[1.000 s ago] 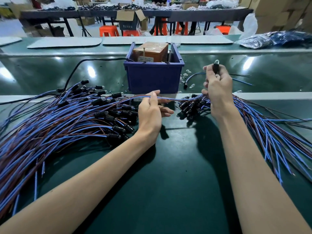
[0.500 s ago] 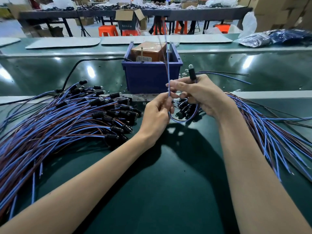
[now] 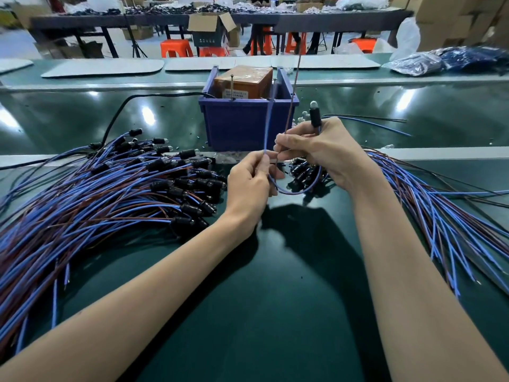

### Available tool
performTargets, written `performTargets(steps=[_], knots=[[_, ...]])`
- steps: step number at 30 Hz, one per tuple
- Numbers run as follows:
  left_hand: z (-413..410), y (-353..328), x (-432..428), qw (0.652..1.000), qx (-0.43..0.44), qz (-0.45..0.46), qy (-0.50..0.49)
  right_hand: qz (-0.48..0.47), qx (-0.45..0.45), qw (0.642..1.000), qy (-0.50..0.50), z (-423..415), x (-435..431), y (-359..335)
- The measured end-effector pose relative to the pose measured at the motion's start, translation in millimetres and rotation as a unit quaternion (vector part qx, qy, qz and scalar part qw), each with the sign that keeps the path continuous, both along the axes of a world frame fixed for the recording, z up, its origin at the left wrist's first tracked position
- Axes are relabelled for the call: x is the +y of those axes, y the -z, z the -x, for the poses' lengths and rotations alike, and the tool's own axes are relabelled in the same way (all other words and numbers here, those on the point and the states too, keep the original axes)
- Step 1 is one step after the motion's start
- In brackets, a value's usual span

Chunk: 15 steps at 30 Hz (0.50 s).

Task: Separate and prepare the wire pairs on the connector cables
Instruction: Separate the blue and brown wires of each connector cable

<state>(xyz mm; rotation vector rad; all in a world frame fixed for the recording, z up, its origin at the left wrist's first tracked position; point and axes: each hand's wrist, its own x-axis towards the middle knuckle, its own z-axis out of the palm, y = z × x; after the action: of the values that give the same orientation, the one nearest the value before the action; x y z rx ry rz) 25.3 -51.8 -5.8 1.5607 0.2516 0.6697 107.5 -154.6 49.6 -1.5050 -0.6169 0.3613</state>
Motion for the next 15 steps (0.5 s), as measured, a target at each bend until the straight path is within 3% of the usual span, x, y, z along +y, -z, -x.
performTargets(steps=[6,15], knots=[[-0.9,-0.3,3.1,0.998,0.008,0.043,-0.048,0.092,-0.006,0.995,0.030,-3.7,1.2,3.3],[-0.3,-3.5,2.9,0.993,0.025,0.089,-0.079,0.150,-0.014,0.987,0.048,-3.0,2.8,4.4]])
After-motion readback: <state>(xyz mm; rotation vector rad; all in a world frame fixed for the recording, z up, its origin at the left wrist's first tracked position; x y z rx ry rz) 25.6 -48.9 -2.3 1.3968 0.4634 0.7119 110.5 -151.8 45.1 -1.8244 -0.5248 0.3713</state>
